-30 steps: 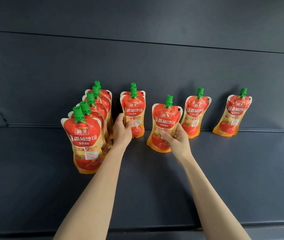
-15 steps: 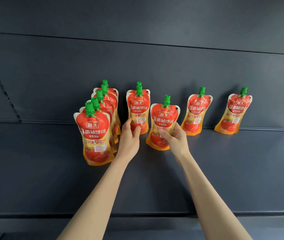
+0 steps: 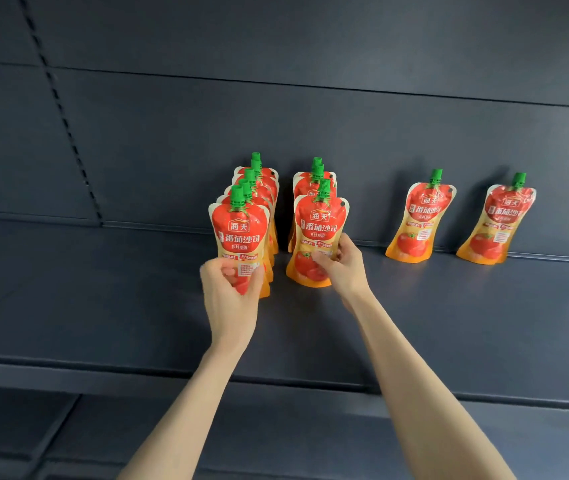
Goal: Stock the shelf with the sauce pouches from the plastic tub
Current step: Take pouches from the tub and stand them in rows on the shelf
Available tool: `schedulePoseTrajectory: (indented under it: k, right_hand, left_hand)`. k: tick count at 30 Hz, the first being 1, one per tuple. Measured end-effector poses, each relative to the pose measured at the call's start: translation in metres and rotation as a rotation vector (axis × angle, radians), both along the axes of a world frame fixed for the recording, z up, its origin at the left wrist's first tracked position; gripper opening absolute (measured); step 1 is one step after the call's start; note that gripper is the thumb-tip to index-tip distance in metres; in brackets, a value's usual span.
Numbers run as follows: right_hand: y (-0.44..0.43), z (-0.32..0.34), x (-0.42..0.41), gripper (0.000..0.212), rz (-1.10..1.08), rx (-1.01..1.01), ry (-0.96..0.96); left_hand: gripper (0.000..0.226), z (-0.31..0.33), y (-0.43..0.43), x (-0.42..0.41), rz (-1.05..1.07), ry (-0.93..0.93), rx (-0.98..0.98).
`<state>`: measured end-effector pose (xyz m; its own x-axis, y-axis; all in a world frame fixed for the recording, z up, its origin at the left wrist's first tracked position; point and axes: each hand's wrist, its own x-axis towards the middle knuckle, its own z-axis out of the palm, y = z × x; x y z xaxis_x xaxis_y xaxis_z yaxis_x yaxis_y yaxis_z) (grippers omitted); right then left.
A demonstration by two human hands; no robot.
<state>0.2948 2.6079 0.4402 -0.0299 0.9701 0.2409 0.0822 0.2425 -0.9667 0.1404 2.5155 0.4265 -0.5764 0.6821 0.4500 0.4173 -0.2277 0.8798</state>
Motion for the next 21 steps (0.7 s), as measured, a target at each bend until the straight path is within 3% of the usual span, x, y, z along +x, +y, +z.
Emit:
schedulePoseTrajectory:
  k: [3, 6, 13, 21]
  right_hand:
    - [0.004, -0.003, -0.006, 0.034, -0.076, 0.041, -0.072]
    - [0.007, -0.004, -0.010, 0.035, -0.102, 0.069, -0.118]
    - [0.022, -0.005, -0.012, 0.033, -0.092, 0.073, -0.136]
    - [0.027, -0.004, -0.010, 0.034, -0.073, 0.068, -0.156]
  left_hand:
    - [0.073, -0.001, 0.009, -0.007, 0.077, 0.025, -0.043]
    - [0.099, -0.002, 0.022, -0.010, -0.011, -0.015, -0.113]
    - [0.082, -0.008, 0.032, -0.010, -0.065, -0.052, -0.105]
    - [0.080, -0.010, 0.034, -0.010, -0.027, -0.041, -0.114]
